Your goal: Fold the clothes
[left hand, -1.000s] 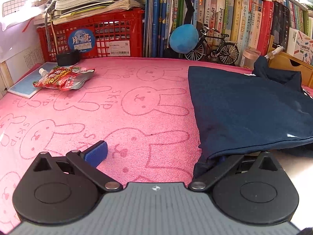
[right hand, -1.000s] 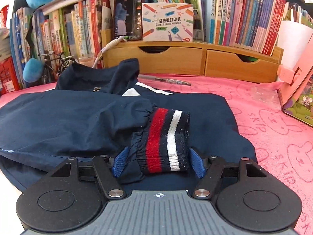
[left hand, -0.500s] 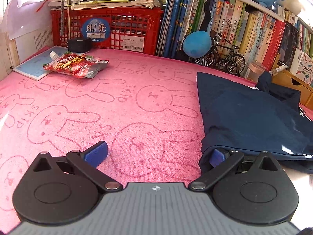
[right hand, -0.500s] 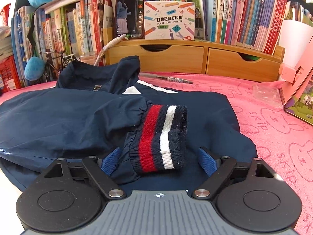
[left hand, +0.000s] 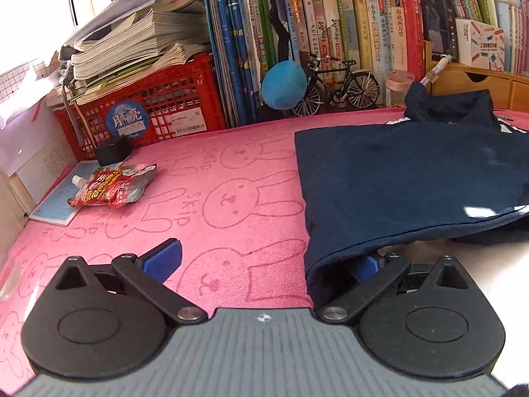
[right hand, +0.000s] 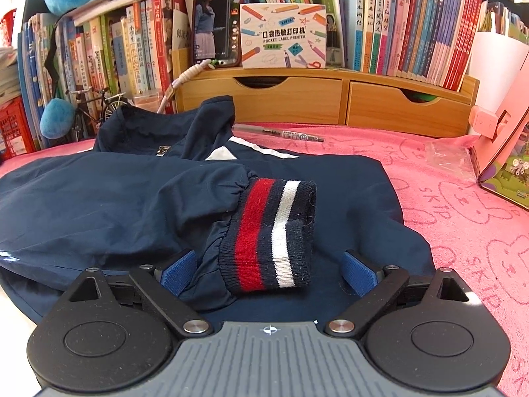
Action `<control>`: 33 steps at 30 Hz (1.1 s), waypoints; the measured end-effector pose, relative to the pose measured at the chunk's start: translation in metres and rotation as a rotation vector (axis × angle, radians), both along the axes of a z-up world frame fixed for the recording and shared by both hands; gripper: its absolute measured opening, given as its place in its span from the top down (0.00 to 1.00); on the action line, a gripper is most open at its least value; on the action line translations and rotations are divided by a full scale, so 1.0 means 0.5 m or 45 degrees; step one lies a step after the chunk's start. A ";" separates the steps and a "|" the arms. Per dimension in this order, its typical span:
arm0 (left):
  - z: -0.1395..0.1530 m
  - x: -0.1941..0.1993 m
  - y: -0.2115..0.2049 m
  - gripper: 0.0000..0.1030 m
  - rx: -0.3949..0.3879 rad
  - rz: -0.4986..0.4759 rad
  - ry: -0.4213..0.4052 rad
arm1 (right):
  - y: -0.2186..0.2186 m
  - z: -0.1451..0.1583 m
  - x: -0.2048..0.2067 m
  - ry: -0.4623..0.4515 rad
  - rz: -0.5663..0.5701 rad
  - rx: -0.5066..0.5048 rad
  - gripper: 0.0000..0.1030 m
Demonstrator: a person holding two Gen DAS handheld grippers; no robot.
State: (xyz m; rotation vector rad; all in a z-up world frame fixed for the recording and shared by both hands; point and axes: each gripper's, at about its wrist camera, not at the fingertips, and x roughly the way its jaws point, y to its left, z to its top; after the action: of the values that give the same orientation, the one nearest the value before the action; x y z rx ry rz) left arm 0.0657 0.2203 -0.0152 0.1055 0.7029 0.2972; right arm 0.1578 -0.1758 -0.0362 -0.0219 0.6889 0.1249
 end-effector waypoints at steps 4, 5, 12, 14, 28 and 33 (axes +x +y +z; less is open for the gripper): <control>-0.033 -0.010 0.079 0.00 -0.280 0.081 0.008 | 0.003 0.000 0.000 0.001 0.002 -0.013 0.06; -0.030 -0.016 0.080 0.00 -0.278 0.085 0.006 | 0.003 0.000 0.000 0.001 0.002 -0.015 0.05; 0.016 -0.064 0.062 0.00 -0.192 0.013 -0.009 | 0.001 -0.001 0.001 0.005 0.001 -0.012 0.04; 0.040 -0.084 0.061 0.00 -0.162 -0.011 -0.023 | 0.001 -0.001 0.001 0.005 0.001 -0.013 0.04; 0.063 0.018 -0.070 0.00 0.023 -0.152 -0.101 | -0.001 -0.004 0.002 0.005 0.000 -0.014 0.03; -0.017 0.029 0.003 0.00 -0.046 -0.012 0.051 | -0.002 -0.005 0.003 0.008 0.007 -0.010 0.01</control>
State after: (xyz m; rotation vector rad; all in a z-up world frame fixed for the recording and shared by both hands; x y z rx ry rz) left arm 0.0805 0.2218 -0.0236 0.0807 0.7467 0.2735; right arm 0.1592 -0.1765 -0.0389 -0.0310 0.6955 0.1275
